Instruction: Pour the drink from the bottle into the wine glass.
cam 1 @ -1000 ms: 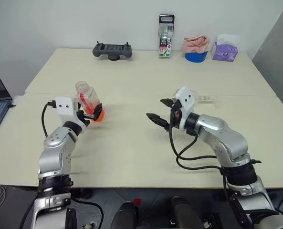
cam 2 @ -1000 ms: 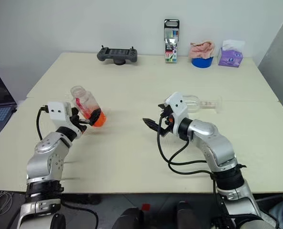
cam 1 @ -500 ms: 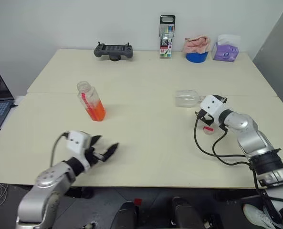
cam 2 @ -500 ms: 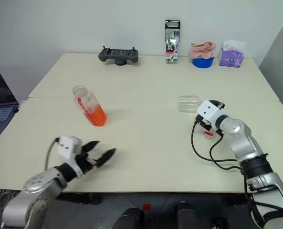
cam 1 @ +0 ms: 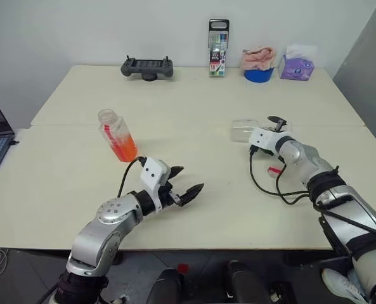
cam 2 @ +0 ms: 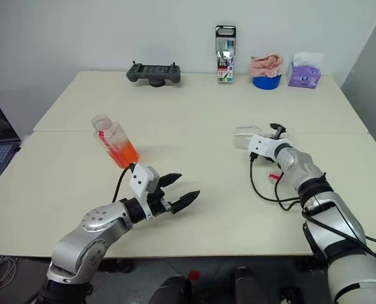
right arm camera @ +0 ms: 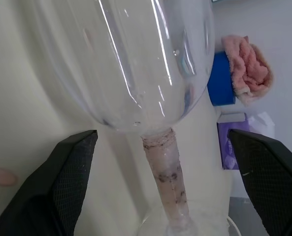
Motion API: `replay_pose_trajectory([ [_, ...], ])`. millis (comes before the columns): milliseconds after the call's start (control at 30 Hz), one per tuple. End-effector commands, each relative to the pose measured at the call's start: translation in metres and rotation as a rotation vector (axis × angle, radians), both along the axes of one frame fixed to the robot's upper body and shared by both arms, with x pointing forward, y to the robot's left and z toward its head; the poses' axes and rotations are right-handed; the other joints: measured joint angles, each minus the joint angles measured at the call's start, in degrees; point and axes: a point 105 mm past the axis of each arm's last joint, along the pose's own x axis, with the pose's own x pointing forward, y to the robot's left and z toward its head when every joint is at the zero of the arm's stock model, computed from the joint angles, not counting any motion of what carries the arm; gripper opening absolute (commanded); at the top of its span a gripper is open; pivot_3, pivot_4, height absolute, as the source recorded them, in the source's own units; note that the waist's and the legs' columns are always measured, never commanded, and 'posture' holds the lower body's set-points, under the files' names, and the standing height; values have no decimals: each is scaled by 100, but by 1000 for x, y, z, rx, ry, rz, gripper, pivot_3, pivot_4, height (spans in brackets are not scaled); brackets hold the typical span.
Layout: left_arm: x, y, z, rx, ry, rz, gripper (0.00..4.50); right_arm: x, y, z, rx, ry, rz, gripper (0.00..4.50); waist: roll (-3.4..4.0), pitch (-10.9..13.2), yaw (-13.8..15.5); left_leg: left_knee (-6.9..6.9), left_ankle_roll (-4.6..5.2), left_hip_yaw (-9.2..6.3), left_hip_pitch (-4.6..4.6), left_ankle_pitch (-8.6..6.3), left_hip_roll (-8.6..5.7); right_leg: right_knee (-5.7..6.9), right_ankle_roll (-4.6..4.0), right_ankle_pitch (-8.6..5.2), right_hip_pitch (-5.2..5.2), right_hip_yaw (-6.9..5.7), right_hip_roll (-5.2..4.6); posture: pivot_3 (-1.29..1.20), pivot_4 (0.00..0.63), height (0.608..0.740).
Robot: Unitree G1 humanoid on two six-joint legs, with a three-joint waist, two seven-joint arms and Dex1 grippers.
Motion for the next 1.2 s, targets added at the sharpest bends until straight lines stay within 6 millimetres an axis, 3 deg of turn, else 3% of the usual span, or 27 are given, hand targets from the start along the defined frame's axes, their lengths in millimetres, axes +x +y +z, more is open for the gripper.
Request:
replay_pose_trajectory([
  [33,-1,0,7,4,-31,-2,4500,3,-4,2,-37,-15,-15,4129,0,0,-2,1,0,0,0,0,0,0,0,0,0,1,0,0,150,740],
  [433,3,5,7,7,-25,-5,4500,3,5,5,-83,-17,36,248,0,0,-9,0,0,1,3,0,1,3,0,0,0,2,2,0,150,740],
  [567,-7,10,15,-5,-45,-20,4500,2,13,41,14,-143,96,230,2,1,-20,-1,0,1,2,0,3,4,0,0,-2,3,3,0,150,740],
  [667,-15,25,32,-58,-75,22,4500,-8,29,79,343,-208,150,227,3,2,-49,-4,1,2,-2,0,6,5,0,0,-8,6,3,0,150,740],
  [800,-30,38,39,-80,-60,48,4500,-35,66,104,839,-174,298,221,3,1,-75,-4,1,-7,2,-1,13,16,1,0,-6,-1,7,0,150,740],
  [900,-36,43,38,-77,-45,71,4500,-57,95,99,1175,-40,401,217,4,1,-64,-3,2,-19,5,-1,14,17,1,0,-1,-11,9,0,150,740],
  [1000,-36,45,38,-79,-41,85,4500,-77,123,83,1369,106,483,217,6,1,-29,-1,2,-21,4,-1,13,17,1,-1,0,-12,8,0,150,740],
  [1200,-36,47,39,-79,-43,94,4500,-101,153,48,1393,236,553,216,7,2,25,0,1,-16,1,-1,6,6,1,-1,1,-12,2,0,150,740],
])
